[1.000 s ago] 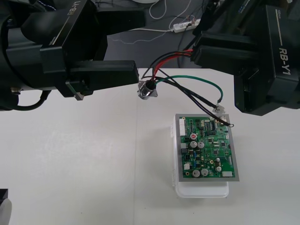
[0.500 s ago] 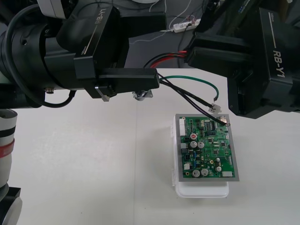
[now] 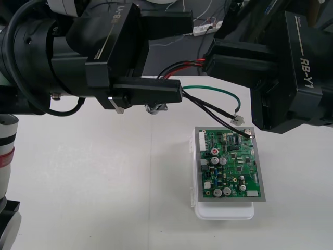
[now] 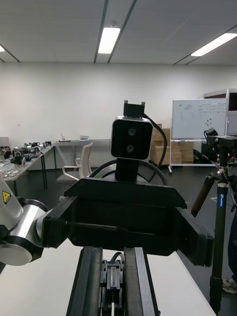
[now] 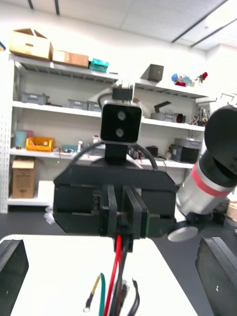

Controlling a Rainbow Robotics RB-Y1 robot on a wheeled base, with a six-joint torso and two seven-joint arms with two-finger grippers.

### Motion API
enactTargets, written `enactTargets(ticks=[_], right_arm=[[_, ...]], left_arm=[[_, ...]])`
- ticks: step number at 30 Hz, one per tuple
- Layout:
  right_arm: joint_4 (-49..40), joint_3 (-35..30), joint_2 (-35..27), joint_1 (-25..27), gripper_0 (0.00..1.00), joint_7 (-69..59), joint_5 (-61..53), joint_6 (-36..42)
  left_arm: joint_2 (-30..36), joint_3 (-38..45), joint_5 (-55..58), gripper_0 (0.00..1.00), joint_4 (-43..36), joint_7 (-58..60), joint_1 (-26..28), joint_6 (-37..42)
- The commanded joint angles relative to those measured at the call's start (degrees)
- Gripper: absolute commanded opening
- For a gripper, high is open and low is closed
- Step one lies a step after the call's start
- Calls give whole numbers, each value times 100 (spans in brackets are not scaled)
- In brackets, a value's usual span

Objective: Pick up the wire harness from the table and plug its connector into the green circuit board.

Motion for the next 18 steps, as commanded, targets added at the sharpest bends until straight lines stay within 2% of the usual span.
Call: enactTargets(ticks=[1,12,18], right_arm=[[-107,91,71,47,0,198,25,60],[-107,91,62,47,0,198,25,69],[-107,91,62,47,0,207,25,69]], left_arm=[[443,-294,117,100,-47,181,-238,183],[892,-558,328,100,-47,286,-432,473],[865,-611,371,100,-47,295,-467,596]])
